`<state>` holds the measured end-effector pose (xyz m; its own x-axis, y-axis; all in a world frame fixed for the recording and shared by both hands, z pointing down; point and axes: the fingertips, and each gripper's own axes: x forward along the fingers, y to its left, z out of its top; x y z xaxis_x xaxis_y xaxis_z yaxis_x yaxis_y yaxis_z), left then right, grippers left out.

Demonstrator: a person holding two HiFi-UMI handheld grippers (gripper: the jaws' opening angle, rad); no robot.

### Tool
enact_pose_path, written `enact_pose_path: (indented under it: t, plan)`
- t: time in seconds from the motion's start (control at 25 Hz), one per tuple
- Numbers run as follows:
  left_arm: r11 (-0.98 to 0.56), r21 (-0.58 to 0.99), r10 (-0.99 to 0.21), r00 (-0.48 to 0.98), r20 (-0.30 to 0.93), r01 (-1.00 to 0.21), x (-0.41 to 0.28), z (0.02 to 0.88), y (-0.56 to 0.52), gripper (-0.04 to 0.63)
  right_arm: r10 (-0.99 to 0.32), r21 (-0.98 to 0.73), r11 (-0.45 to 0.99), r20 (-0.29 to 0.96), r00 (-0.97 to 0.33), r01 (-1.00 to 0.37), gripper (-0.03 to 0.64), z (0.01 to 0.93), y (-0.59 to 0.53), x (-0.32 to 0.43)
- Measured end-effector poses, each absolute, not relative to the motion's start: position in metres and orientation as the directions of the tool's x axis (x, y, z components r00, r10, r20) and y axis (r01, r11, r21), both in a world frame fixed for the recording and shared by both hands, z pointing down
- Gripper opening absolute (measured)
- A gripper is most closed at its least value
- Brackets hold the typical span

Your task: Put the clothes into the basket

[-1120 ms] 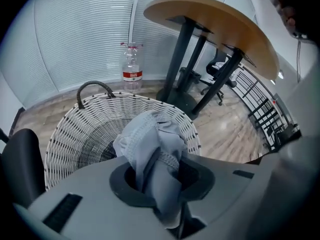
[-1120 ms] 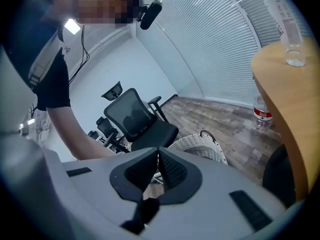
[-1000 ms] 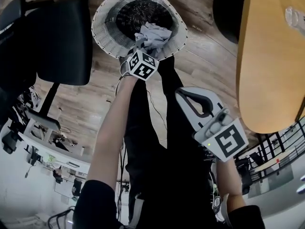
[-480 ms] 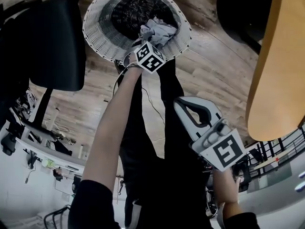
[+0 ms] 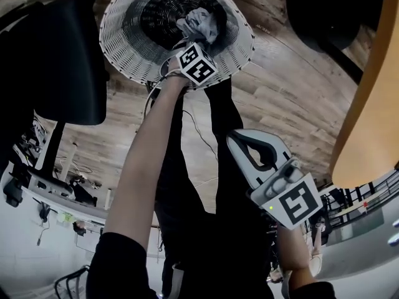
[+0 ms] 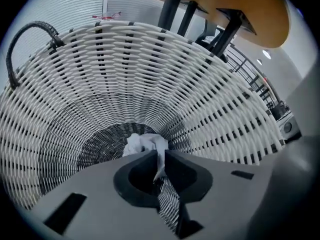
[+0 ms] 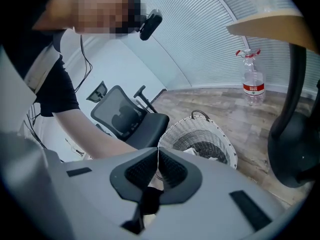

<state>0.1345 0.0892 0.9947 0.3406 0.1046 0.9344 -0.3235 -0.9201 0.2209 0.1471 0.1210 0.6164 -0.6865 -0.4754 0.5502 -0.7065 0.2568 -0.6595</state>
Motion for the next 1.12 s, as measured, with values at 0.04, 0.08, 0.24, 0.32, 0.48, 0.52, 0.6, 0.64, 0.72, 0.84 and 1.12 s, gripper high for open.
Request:
enact_pose_path:
  t: [0.04,0.08,0.24,0.32,0.48,0.52,0.6,0.64,0.72,0.84,1.12]
  plan:
    - [-0.919,0.221,0.102,0.346,0.933,-0.328,0.135,0.997,0.087,0.05,-0.474,-0.658,0.252,0.555,-0.684,-0.709,0.017,0.619,0.123,0.147]
    - [-0.916,0.222,0.099,0.35,0.932,-0.333,0.137,0.999,0.086,0.045,-0.473,-0.657,0.248,0.559,-0.68,-0.712,0.017,0.621,0.124,0.147]
    - [-0.91,0.23,0.099,0.357,0.929,-0.345,0.143,1.001,0.086,0.038,-0.475,-0.655,0.235,0.567,-0.673,-0.718,0.017,0.623,0.128,0.149]
    - [-0.912,0.232,0.101,0.362,0.927,-0.339,0.145,1.0,0.089,0.037,-0.475,-0.656,0.235,0.566,-0.674,-0.717,0.017,0.622,0.129,0.148]
    - [-0.915,0.229,0.1,0.361,0.927,-0.333,0.142,0.994,0.091,0.034,-0.478,-0.656,0.241,0.561,-0.676,-0.715,0.017,0.619,0.126,0.148]
    - [-0.915,0.226,0.098,0.361,0.928,-0.333,0.141,0.992,0.09,0.032,-0.481,-0.655,0.242,0.559,-0.675,-0.716,0.017,0.618,0.125,0.147]
    - [-0.918,0.221,0.095,0.36,0.928,-0.329,0.139,0.987,0.089,0.032,-0.486,-0.654,0.247,0.555,-0.675,-0.715,0.017,0.614,0.124,0.146]
    - [-0.92,0.218,0.094,0.358,0.929,-0.325,0.138,0.985,0.089,0.031,-0.486,-0.654,0.249,0.553,-0.676,-0.714,0.017,0.612,0.124,0.145]
    - [-0.923,0.209,0.086,0.356,0.93,-0.324,0.135,0.981,0.086,0.028,-0.489,-0.653,0.254,0.55,-0.677,-0.713,0.017,0.608,0.124,0.143]
    - [-0.921,0.197,0.067,0.362,0.93,-0.336,0.134,0.97,0.078,0.021,-0.495,-0.65,0.26,0.545,-0.677,-0.714,0.017,0.602,0.123,0.142]
    - [-0.925,0.176,0.044,0.366,0.929,-0.338,0.126,0.928,0.065,0.012,-0.522,-0.632,0.289,0.526,-0.672,-0.719,0.017,0.567,0.113,0.137]
